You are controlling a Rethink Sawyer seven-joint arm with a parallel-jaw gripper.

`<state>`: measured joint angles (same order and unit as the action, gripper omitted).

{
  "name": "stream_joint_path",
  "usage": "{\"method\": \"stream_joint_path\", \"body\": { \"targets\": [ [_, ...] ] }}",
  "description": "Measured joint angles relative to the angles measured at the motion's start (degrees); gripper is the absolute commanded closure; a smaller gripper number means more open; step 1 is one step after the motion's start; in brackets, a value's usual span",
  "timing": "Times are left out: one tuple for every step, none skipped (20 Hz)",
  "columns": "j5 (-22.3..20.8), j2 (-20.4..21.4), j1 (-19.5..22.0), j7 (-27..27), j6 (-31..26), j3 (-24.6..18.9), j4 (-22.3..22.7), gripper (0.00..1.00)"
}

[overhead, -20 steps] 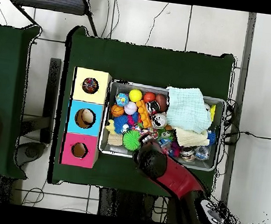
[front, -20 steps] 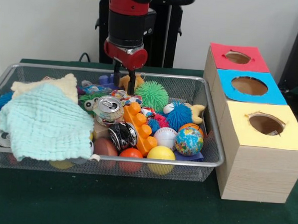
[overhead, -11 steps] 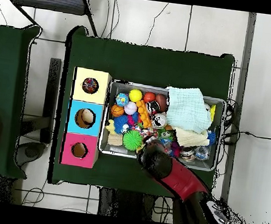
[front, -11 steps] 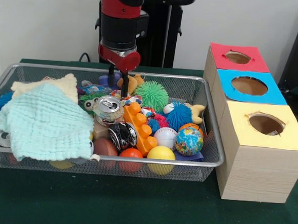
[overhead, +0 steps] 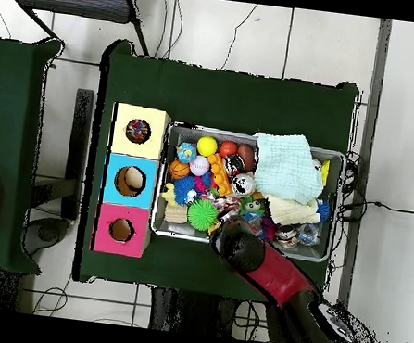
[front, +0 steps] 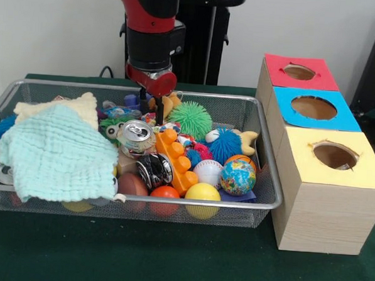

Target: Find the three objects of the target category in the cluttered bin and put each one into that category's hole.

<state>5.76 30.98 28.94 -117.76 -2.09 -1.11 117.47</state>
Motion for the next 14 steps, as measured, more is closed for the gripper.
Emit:
{"method": "stream_joint_path", "body": {
  "targets": [
    [0.00,-0.39,0.35,0.00,0.02,-0.35,0.00,0.00],
    [0.02,-0.55,0.58,0.01,0.07,-0.57,-0.02,0.00],
    [0.00,-0.54,0.82,0.00,0.08,-0.74,0.00,0.00],
    [0.00,-0.49,1.15,0.00,0.07,-1.01,0.00,0.00],
    [0.00,-0.49,1.32,0.00,0.07,-1.16,0.00,0.00],
    [0.00,-0.50,1.39,0.00,0.07,-1.22,0.00,0.00],
    [0.00,-0.52,1.51,0.00,0.11,-1.25,0.00,1.00],
    [0.00,-0.53,1.51,0.00,0.15,-1.25,0.00,1.00],
    [0.01,-0.53,1.50,0.00,0.18,-1.24,-0.01,1.00],
    [0.01,-0.54,1.50,0.00,0.22,-1.24,-0.01,1.00],
    [0.01,-0.57,1.48,0.00,0.38,-1.25,-0.02,1.00],
    [0.00,-0.60,1.42,0.00,0.57,-1.24,-0.01,1.00],
    [0.00,-0.60,1.37,0.00,0.71,-1.25,-0.01,1.00],
    [0.00,-0.60,1.31,0.00,0.85,-1.25,0.00,1.00]
  ]
}}
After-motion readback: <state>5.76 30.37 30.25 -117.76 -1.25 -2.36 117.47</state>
